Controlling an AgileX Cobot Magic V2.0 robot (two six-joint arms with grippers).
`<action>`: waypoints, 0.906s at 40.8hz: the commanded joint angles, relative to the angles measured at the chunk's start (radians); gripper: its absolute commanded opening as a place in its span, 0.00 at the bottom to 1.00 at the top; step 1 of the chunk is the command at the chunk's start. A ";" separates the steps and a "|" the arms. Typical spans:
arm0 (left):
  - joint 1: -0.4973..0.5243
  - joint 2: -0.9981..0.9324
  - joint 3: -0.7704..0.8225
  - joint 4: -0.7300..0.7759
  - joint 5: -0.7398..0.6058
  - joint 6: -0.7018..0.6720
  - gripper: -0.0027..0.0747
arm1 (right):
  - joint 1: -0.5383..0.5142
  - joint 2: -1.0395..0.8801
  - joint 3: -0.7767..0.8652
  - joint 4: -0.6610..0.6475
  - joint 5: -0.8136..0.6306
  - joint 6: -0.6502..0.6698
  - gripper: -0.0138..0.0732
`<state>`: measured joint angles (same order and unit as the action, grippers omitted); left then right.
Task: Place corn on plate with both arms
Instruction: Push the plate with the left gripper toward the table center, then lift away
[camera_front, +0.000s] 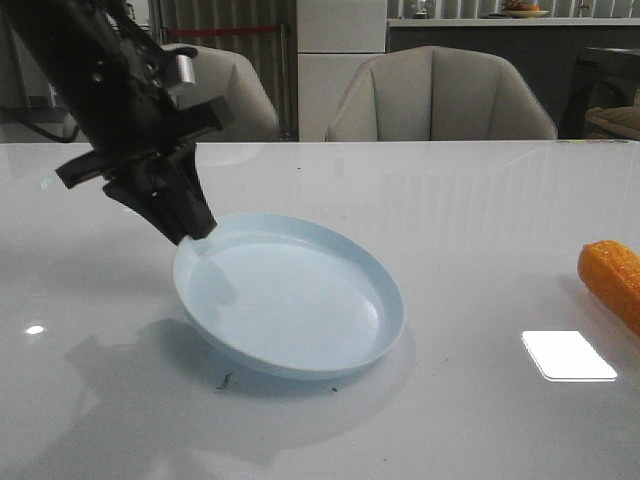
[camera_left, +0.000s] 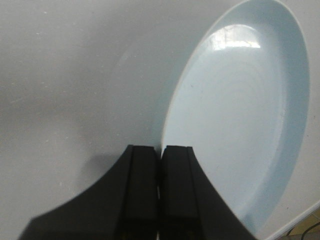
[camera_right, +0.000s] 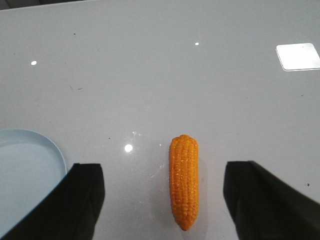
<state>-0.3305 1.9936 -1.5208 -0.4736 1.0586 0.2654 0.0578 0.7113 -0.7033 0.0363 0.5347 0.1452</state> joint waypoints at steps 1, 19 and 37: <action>-0.030 -0.024 -0.031 -0.046 -0.036 -0.008 0.16 | -0.002 0.001 -0.037 0.000 -0.073 -0.001 0.84; -0.037 -0.014 -0.099 0.163 -0.022 -0.008 0.70 | -0.002 0.001 -0.037 0.000 -0.068 -0.001 0.84; 0.004 -0.073 -0.352 0.169 -0.015 -0.044 0.76 | -0.002 0.108 -0.043 -0.006 -0.053 -0.011 0.79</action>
<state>-0.3467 2.0182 -1.8190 -0.2868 1.1018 0.2452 0.0578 0.7619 -0.7104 0.0363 0.5048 0.1452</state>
